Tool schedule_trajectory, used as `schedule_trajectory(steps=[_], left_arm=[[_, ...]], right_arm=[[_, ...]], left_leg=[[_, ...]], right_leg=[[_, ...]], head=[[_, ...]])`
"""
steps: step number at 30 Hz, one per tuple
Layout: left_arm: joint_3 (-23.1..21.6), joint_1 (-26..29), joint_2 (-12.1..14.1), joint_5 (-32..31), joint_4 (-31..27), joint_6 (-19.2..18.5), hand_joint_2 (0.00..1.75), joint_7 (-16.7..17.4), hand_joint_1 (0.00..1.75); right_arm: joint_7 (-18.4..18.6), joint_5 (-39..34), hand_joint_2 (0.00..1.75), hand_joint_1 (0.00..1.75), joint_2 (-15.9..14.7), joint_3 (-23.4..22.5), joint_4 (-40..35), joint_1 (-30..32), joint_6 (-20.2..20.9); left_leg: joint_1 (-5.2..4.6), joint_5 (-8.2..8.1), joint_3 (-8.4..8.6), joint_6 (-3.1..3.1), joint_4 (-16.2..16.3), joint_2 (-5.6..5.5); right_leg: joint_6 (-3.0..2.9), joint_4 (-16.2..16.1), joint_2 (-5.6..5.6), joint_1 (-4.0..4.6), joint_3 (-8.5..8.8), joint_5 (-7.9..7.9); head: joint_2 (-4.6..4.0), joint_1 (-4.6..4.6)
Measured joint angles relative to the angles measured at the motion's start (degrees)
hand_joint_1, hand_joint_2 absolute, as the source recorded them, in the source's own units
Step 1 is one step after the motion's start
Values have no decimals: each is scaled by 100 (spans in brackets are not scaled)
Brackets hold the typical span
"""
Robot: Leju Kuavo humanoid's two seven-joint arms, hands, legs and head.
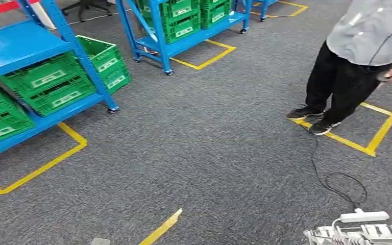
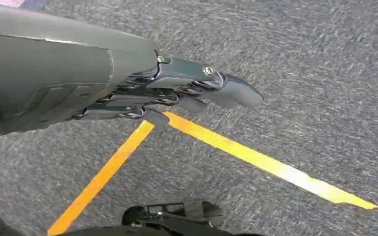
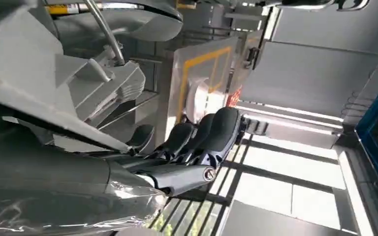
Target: Take the parts from the cabinet and place them on the table.
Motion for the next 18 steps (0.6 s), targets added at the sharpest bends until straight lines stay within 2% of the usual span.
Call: schedule_trajectory(steps=[1, 2, 3, 4, 5, 7, 8, 9, 10, 12, 13, 14, 15, 16, 17, 18], left_arm=[[2, -2, 0, 0, 0, 0, 175, 0, 0], [4, 0, 2, 0, 0, 0, 175, 0, 0], [15, -1, 15, 0, 0, 0, 175, 0, 0], [24, 7, 4, 0, 0, -2, 175, 0, 0], [31, -5, 7, 0, 0, -2, 175, 0, 0], [37, -3, 4, -11, -2, -2, 175, 0, 0], [37, -3, -15, -18, -11, -4, 175, 0, 0], [46, -7, -11, -18, -15, -7, 175, -2, 0], [57, -6, -13, -20, -17, -4, 175, -4, 0], [90, 7, -20, -37, -17, -11, 175, -4, 0], [98, 8, -20, -53, -17, -15, 175, -4, 0], [114, 11, -22, -68, -17, -24, 175, -7, 0], [122, 8, -26, -70, -17, -24, 175, -7, 0], [127, 3, -33, -77, -17, -37, 175, -7, 0], [129, 0, -39, -81, -17, -42, 175, -7, 0], [131, -1, -42, -85, -17, -42, 175, -7, 0]], right_arm=[[-2, 0, 175, 80, 4, -2, 0, 1, 0], [-4, 0, 175, 80, 7, -4, -2, -1, 0], [-4, 0, 175, 80, 13, -7, 0, -5, 0], [-4, -4, 175, 80, 15, -9, -2, -21, 0], [-13, -17, 175, 80, 15, -11, -4, -17, 0], [-26, -59, 175, 80, 17, -48, -28, -4, 0], [-31, -74, 175, 80, 15, -59, -46, -7, -2], [-39, -83, 175, 80, 17, -68, -50, -3, -2], [-46, -101, 175, 80, 17, -68, -52, -23, 0], [-57, -207, 175, 80, 17, -68, -50, -40, 28], [-68, -256, 175, 80, 17, -70, -50, -35, 39], [-85, -319, 175, 80, 17, -70, -50, -37, 46], [-105, -361, 175, 80, 17, -81, -52, -38, 52], [-109, -394, 175, 80, 17, -94, -52, -38, 55], [-109, -406, 175, 80, 17, -101, -57, -38, 57], [-114, -411, 175, 80, 17, -103, -63, -43, 57]], left_leg=[[-13, 301, 200, 47, -447, -39], [-25, 587, 438, 105, -970, -155], [-36, 692, 581, 173, -1330, -403], [-19, 663, 616, 196, -1452, -443], [-36, 610, 638, 166, -1500, -409], [-59, 629, 627, 189, -1518, -332], [11, 695, 667, 216, -1640, -246], [-5, 708, 690, 227, -1664, -190], [-8, 707, 688, 257, -1667, -127], [-21, 701, 681, 263, -1663, 11], [-21, 700, 678, 262, -1660, 78], [-21, 693, 680, 252, -1659, 132], [-21, 684, 687, 240, -1658, 198], [-18, 669, 705, 219, -1657, 247], [-12, 648, 732, 191, -1651, 293], [-23, 625, 774, 157, -1638, 337]], right_leg=[[1, 0, 64, 15, 17, 1], [2, 0, 122, 19, 36, 1], [8, -2, 156, -2, 25, 5], [32, 34, 220, 40, -2, 5], [67, 34, 260, 17, -53, 27], [150, -8, 360, -18, -85, 69], [174, 35, 360, -17, -136, 49], [192, 159, 100, 3, -193, -42], [226, 475, -71, -3, -354, -267], [282, 1355, -179, -27, -767, -695], [310, 1694, -191, -34, -931, -806], [329, 1777, -200, -47, -971, -765], [345, 1578, -210, -62, -853, -596], [351, 1143, -243, -72, -611, -358], [352, 554, -341, -80, -277, -115], [356, 92, -536, -81, -7, -19]], head=[[0, 7], [0, 2], [0, 15], [0, 13], [0, -7], [0, -9], [0, 9], [0, 11], [0, 46], [0, 42], [0, 44], [0, 44], [0, 42], [0, 44], [0, 46], [0, 46]])
